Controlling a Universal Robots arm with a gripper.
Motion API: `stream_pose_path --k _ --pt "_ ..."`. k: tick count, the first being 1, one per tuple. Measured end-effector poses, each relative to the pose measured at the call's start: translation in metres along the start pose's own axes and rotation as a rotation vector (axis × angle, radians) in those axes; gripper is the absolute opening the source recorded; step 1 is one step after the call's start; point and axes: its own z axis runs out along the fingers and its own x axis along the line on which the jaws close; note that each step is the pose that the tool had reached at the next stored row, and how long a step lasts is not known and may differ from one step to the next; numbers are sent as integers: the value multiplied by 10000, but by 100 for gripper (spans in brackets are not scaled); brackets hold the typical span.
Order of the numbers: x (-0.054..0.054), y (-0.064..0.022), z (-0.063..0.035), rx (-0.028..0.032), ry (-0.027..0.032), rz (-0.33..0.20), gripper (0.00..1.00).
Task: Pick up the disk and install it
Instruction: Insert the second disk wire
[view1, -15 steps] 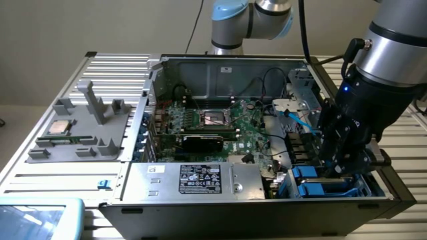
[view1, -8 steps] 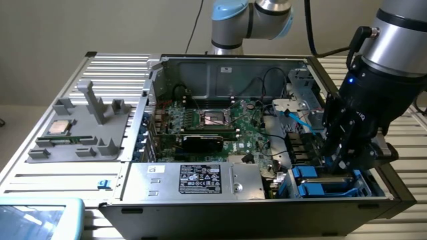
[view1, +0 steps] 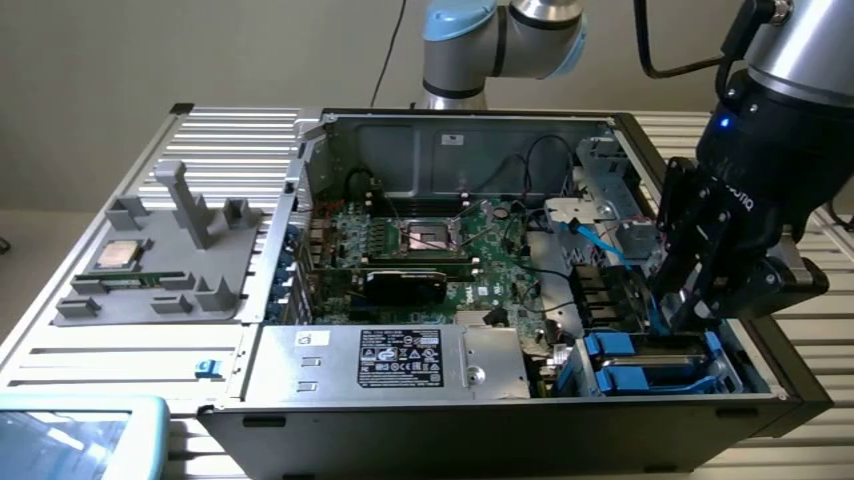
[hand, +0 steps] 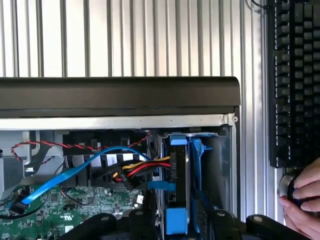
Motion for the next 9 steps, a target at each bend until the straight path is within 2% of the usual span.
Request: stream_pose_path --k 9 --pt "-1 7 -7 1 -1 0 45"
